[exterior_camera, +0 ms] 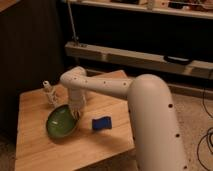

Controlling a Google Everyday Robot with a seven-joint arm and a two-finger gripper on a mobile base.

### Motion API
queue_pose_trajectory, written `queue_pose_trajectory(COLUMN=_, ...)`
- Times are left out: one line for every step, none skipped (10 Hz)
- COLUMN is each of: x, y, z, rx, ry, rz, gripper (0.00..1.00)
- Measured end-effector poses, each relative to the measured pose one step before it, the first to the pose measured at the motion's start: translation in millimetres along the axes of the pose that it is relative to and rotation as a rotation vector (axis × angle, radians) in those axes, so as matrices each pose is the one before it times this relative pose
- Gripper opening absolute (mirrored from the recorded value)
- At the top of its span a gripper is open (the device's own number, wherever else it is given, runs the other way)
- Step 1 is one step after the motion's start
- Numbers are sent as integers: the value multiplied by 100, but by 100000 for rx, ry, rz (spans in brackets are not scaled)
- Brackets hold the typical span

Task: Drag the ceramic bowl in a circle

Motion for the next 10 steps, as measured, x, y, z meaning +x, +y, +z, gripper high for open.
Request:
queue_pose_trajectory(x=-1737, y=1739, z=-545, rx=-1729, ry=-629, rz=173, gripper=0)
queue_pose_trajectory(x=-1853, y=1635, z=-16, rx=-1681, ry=-1484, rz=251, gripper=0)
queue_pose_trajectory(x=-2734, y=1472, z=744, rx=-1807, ry=-3214, rz=-732, gripper=0)
queue_pose_trajectory(x=-1838, y=706, z=710, rx=-752, ry=-2595, rz=-776, gripper=0)
queue_pose_trajectory(x=-2783, y=803, z=1008, rx=-509, ry=-3640, rz=-1225, gripper=0)
queue_pose_trajectory(x=-2695, y=-209, z=942, rx=309, ry=-3001, rz=-2536, gripper=0)
queue_pose_trajectory(x=-2306, y=-697, z=786, rx=1052, ry=-1740, rz=-3086, gripper=0)
queue_pose_trajectory(x=-1204, y=-302, z=345, rx=750, ry=-864, rz=-1387, gripper=0)
queue_pose_trajectory(x=-791, y=-458, z=230, rx=823, ry=-732, rz=-2029, gripper=0)
queue_pose_trajectory(x=-165, y=-1068, z=134, rx=1886, ry=-542, rz=-3561, gripper=0)
